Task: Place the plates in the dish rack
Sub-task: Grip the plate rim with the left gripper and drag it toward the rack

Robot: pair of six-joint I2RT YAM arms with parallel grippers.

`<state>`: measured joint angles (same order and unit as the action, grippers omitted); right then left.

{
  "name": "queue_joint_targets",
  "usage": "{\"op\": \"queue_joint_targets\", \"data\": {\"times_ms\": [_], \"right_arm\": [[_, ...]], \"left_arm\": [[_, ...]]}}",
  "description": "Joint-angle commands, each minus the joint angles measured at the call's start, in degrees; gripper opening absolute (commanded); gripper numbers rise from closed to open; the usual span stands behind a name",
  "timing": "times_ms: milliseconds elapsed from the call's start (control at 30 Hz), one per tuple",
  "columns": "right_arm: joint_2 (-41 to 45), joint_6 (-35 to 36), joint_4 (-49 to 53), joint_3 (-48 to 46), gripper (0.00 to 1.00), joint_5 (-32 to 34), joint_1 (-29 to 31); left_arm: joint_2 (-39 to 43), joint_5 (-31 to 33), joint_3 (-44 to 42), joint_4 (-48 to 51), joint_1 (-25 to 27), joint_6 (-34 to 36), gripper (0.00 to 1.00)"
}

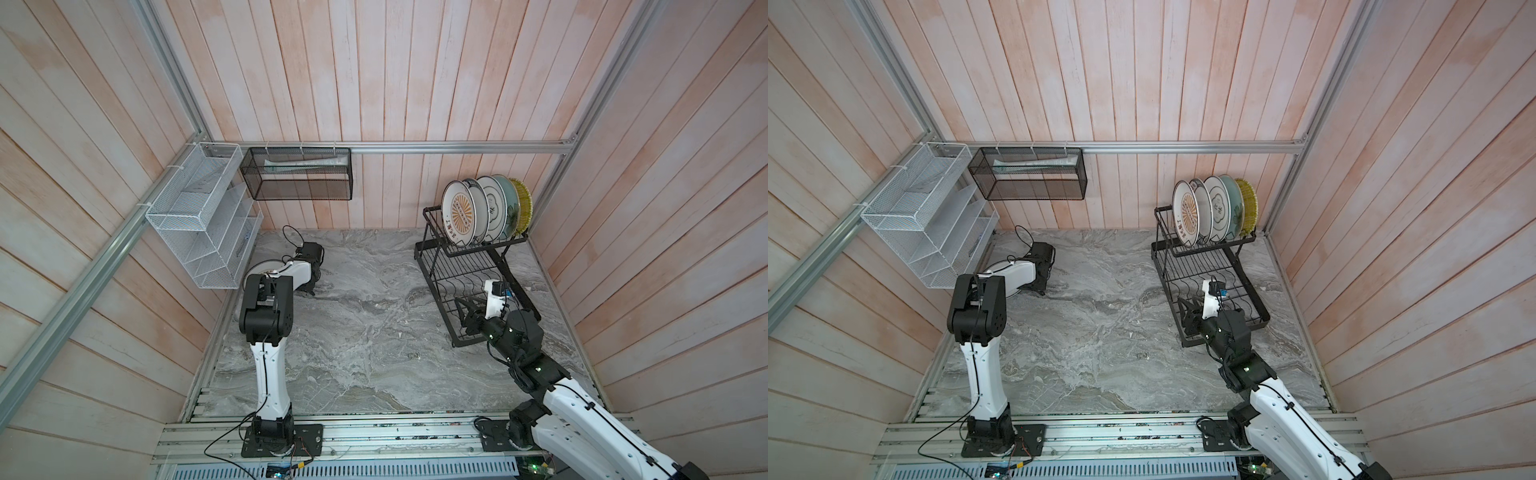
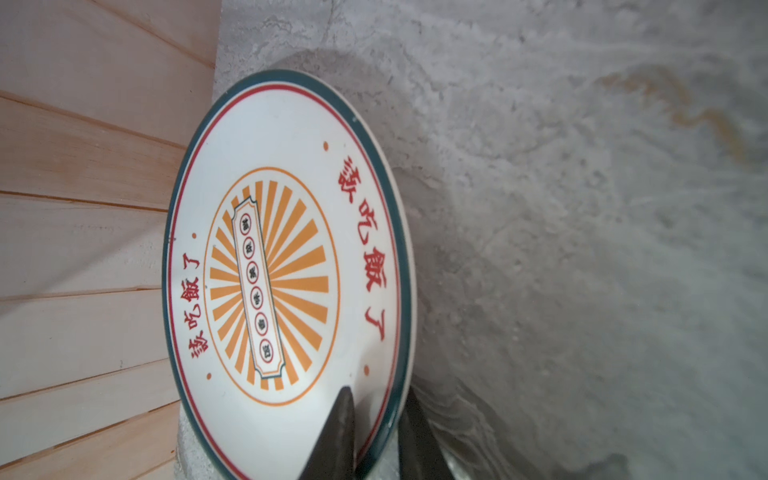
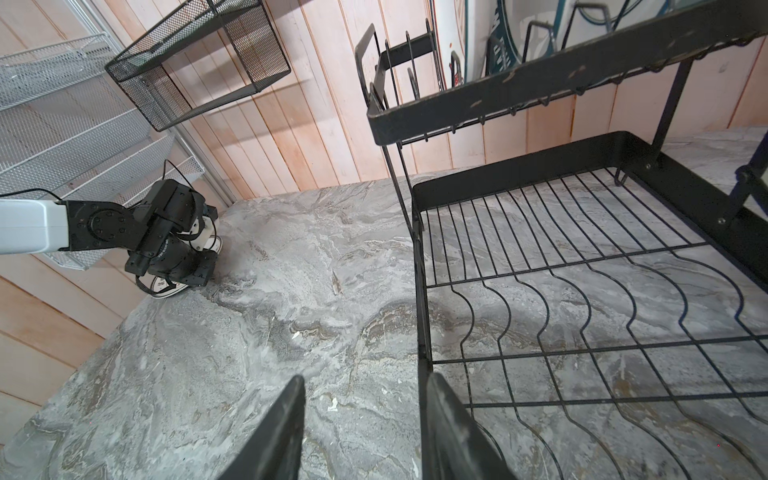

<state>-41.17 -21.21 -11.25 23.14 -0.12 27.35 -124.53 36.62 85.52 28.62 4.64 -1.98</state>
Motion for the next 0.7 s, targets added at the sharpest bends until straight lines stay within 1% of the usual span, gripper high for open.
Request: {"op": "queue_joint_targets", "data": {"times_ms": [0,133,400,667], "right_arm": [[1.13,0.27,1.34,0.11,0.48,1.18,0.33],[1.26,0.14,1.32,0.09,0.48,1.18,0.33],[1.59,-0.14,0.96,-0.05,0.48,1.24,0.33],[2.83,-0.10,1.40,-0.38,0.48,1.87,0.33]], "left_arm": [[-1.34,-0.99,1.12,-0.67,-0.16,-0.38,0.18],[-1.06,-1.54,0.52,-0.41,-0.07,-1.12,0.15],[0.55,-1.45,-1.49,-0.76,0.70,-2.14,0.07],[1.69,-1.66,-1.34,-0.06,3.72,-2.08,0.00]]}}
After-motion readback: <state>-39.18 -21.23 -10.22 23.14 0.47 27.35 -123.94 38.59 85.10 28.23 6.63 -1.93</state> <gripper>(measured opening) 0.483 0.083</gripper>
